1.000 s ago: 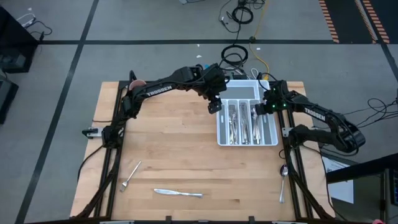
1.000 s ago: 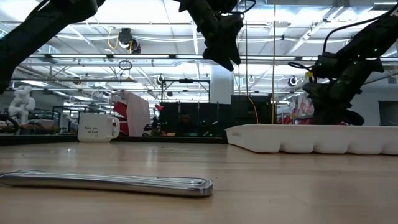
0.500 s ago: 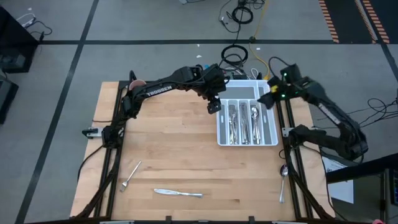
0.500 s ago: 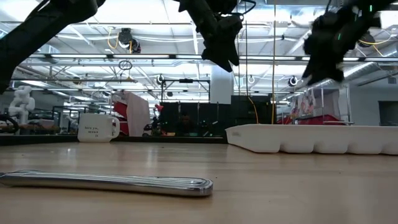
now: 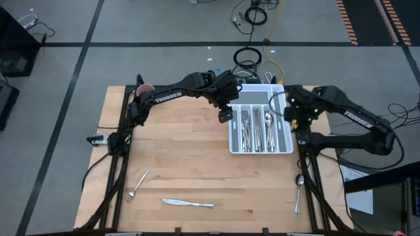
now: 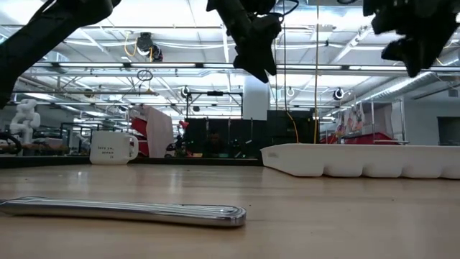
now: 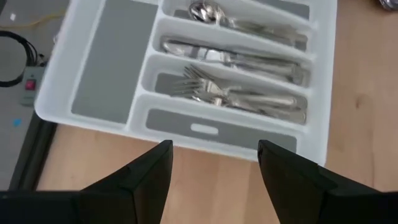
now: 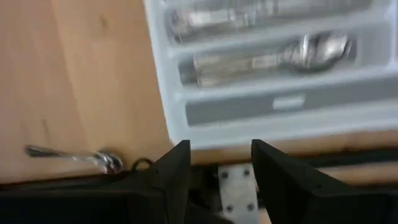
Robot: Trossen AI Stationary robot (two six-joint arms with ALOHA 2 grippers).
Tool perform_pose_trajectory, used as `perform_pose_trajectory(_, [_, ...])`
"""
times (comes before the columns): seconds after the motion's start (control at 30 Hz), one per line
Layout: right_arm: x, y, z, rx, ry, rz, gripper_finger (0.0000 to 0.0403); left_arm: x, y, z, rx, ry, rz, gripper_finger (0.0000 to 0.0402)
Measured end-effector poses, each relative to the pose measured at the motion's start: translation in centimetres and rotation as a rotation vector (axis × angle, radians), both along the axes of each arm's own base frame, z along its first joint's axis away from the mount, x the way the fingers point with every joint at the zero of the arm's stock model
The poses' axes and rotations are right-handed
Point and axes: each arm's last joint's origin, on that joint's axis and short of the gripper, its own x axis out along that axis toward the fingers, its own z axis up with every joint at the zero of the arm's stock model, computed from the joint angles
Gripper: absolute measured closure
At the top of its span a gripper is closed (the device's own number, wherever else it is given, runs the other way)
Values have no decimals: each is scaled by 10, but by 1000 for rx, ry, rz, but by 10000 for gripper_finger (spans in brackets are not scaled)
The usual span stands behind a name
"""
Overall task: Sort silverware
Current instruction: Put the silver spoon into the silverware tray
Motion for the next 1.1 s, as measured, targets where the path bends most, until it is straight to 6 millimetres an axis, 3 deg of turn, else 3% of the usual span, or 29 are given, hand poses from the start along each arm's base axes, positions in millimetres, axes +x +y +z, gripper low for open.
perform_pose_trajectory(0.23, [5, 15, -54, 198, 153, -226, 243, -2, -7, -3, -28, 47, 10, 159])
perform_pose_trajectory(0.37, [-2, 25, -78, 191, 282, -355, 243, -3, -8, -3, -31, 57, 7, 159])
perform_pose_trajectory(0.63, [2, 47, -73, 232, 262, -388, 248, -3, -8, -3, -30, 56, 6, 159])
perform_pose_trajectory(0.83, [15, 72, -80, 240, 384, -346, 248, -3, -8, -3, -30, 56, 6, 159])
perform_pose_trajectory(1.0, [21, 87, -87, 56, 410, -592, 248, -3, -8, -3, -30, 59, 5, 159])
perform_pose_trajectory(1.1, [21, 98, -88, 29, 378, -646, 248, -3, -8, -3, -28, 60, 1, 159])
